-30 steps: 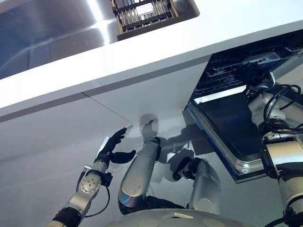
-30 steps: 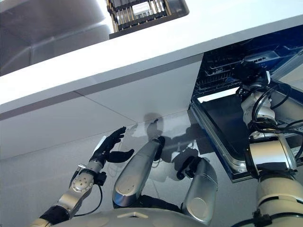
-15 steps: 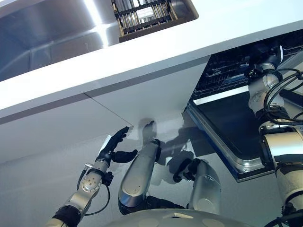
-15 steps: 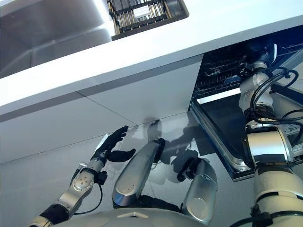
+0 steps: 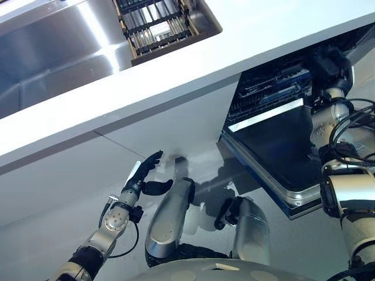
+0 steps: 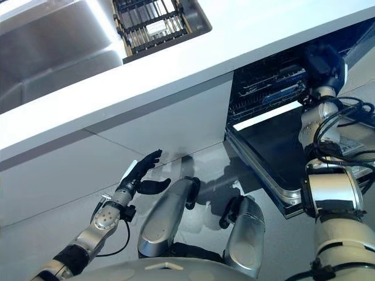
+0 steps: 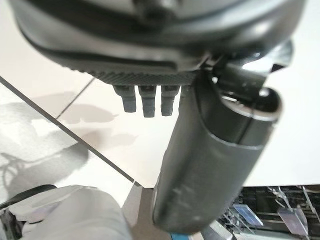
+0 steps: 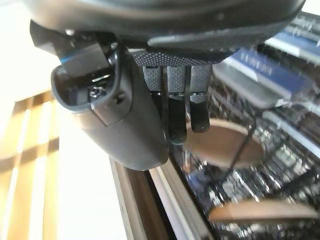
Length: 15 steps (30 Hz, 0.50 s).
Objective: Pick up plates and place into dishwasher.
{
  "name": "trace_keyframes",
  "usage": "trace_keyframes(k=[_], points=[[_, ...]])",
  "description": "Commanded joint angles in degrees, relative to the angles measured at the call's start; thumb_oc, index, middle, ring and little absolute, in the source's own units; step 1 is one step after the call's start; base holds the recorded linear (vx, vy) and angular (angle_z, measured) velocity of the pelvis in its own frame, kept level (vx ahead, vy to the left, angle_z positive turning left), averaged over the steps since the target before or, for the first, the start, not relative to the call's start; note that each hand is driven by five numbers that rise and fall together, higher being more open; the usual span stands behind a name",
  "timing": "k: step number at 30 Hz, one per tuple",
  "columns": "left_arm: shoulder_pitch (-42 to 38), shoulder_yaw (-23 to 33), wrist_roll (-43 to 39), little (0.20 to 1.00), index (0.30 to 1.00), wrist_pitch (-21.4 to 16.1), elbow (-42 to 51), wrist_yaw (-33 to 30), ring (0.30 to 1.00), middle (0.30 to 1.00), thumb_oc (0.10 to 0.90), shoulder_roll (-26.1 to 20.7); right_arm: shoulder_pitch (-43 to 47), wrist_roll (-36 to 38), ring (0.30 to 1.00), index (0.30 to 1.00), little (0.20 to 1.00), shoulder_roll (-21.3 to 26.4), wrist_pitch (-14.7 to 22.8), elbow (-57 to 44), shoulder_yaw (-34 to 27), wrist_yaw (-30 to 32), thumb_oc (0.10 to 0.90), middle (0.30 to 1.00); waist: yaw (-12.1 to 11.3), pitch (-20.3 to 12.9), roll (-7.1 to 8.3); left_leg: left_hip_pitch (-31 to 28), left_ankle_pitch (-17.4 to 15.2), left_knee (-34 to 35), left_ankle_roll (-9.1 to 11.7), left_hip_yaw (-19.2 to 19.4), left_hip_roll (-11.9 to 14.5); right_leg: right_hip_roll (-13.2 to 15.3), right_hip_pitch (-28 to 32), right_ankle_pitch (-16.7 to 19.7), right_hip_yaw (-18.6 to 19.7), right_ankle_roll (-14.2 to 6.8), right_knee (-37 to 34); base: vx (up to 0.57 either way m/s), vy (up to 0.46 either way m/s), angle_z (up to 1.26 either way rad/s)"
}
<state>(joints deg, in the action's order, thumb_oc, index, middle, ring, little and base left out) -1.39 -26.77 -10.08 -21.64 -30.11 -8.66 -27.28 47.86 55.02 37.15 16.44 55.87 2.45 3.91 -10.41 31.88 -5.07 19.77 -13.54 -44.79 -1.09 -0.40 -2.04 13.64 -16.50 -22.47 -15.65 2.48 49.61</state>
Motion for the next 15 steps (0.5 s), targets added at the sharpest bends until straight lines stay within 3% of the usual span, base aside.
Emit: trace_keyframes(k=[1, 10, 11, 12, 15], points=[[3.5, 1.3, -0.7, 0.900, 0.900, -5.7, 1.1, -2.3, 0.900, 0.900, 0.800, 0.1, -3.5, -2.8, 0.300, 0.300, 0.200, 0.3, 6.8, -5.7, -3.3, 1.8, 0.100, 0.300, 1.6, -6.7, 2.98, -1.0, -6.6, -2.6, -3.7, 0.6, 0.9, -1.1, 2.8, 4.3, 1.6, 1.2, -1.1, -0.03, 0.045, -0.17], [3.4, 2.7, 0.8, 0.900, 0.900, -6.8, -1.0, -2.3, 0.900, 0.900, 0.800, 1.8, -17.2, -9.1, 0.300, 0.300, 0.200, -3.0, 10.1, -12.2, -4.9, 5.9, 0.100, 0.300, 5.5, -9.1, 4.59, -3.5, -7.4, -0.8, -3.8, 2.6, 2.0, -2.2, 3.5, 5.0, 4.1, 0.2, -3.3, 0.01, 0.028, -0.18], [3.4, 2.9, 1.0, 0.900, 0.900, -6.7, -1.0, -2.3, 0.900, 0.900, 0.800, 2.1, -19.8, -10.3, 0.375, 0.375, 0.288, -3.2, 10.6, -13.9, -5.6, 7.3, 0.188, 0.375, 6.4, -9.5, 4.92, -4.2, -7.5, -0.3, -3.9, 3.1, 2.3, -2.4, 3.8, 5.3, 4.5, 0.0, -3.9, 0.02, 0.024, -0.16], [3.5, 3.1, 1.1, 0.900, 0.900, -6.6, -1.1, -2.2, 0.900, 0.900, 0.800, 2.1, -21.4, -10.3, 0.900, 0.900, 0.900, -3.3, 10.8, -14.8, -6.3, 7.4, 0.800, 0.900, 7.0, -9.8, 5.17, -4.5, -7.5, 0.0, -3.8, 3.4, 2.5, -2.6, 4.0, 5.4, 4.8, -0.2, -4.4, 0.02, 0.014, -0.26], [3.5, 3.6, 1.0, 0.900, 0.900, -6.2, -1.4, -1.9, 0.900, 0.900, 0.800, 1.9, -25.9, -11.7, 0.900, 0.900, 0.900, -3.2, 11.4, -16.9, -8.3, 8.6, 0.800, 0.900, 8.4, -10.7, 5.73, -6.1, -7.3, 1.9, -3.5, 4.1, 3.1, -3.5, 5.2, 6.1, 5.5, -0.6, -6.5, 0.02, 0.003, -0.26]])
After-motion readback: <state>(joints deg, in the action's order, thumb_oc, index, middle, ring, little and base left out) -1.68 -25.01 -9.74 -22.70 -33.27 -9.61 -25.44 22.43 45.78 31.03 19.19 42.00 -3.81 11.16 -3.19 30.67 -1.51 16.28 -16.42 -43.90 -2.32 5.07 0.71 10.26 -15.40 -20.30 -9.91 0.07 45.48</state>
